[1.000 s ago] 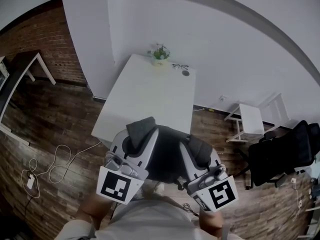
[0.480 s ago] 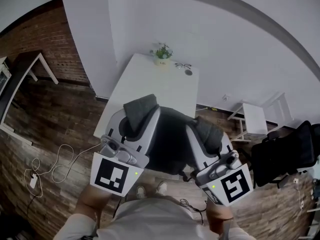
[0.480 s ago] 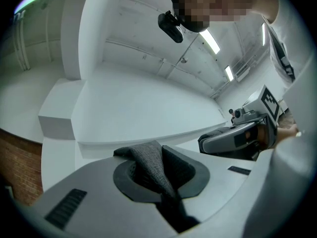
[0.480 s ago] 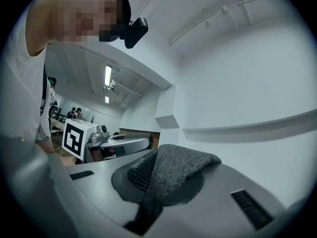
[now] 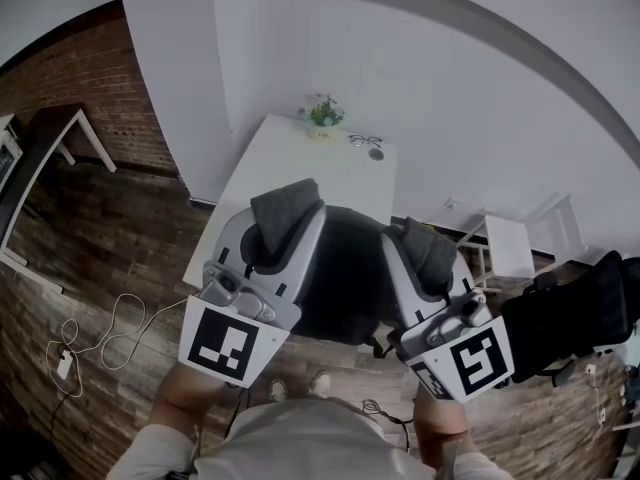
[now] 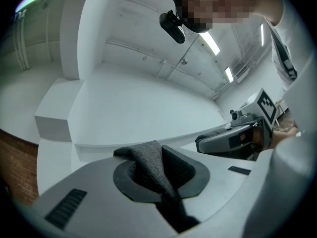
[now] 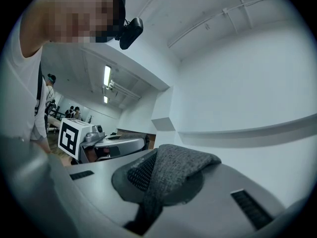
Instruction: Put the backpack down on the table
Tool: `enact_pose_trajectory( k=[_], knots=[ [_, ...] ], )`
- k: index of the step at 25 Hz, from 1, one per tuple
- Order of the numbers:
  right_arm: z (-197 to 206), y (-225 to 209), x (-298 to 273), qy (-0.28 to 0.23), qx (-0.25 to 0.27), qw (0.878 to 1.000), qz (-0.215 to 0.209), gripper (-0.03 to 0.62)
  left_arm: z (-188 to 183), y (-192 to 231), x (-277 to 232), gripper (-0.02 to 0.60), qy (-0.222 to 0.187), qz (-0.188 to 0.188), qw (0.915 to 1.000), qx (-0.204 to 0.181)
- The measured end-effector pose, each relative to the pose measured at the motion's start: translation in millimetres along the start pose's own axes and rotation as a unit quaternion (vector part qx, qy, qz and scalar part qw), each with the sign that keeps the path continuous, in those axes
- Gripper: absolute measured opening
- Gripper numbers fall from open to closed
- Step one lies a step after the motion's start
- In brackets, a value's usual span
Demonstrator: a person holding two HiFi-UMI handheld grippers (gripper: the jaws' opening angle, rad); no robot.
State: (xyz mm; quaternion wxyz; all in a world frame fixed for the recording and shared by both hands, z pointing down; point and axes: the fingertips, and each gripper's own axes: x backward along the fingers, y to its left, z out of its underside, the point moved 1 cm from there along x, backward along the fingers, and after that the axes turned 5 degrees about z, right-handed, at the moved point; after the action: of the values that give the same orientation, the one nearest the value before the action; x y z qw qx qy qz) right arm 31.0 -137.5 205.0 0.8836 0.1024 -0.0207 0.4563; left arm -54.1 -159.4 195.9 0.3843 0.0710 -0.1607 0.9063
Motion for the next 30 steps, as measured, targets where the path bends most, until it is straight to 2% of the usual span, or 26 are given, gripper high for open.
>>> enact_pose_trajectory(
  k=[7, 13, 19, 30],
  knots=[
    [10, -28, -15, 0.003, -0.003, 1.0, 0.002, 0.043, 12, 9, -31, 0.052, 0.003, -0.003, 1.0, 0.004],
    [18, -46, -29, -0.005, -0.003, 1.0, -0.012, 0.043, 27, 20, -52, 0.052, 0.008, -0.021, 0.9997, 0.002],
    [27, -53, -35, -0.01, -0.002, 1.0, -0.021, 0.043, 39, 23, -57, 0.052, 0.017, -0.033, 0.9993, -0.007],
    [53, -70, -48, -0.001, -0.012, 1.0, -0.019, 0.044, 66, 29, -71, 0.052, 0.024, -0.044, 0.9987, 0.008]
  ],
)
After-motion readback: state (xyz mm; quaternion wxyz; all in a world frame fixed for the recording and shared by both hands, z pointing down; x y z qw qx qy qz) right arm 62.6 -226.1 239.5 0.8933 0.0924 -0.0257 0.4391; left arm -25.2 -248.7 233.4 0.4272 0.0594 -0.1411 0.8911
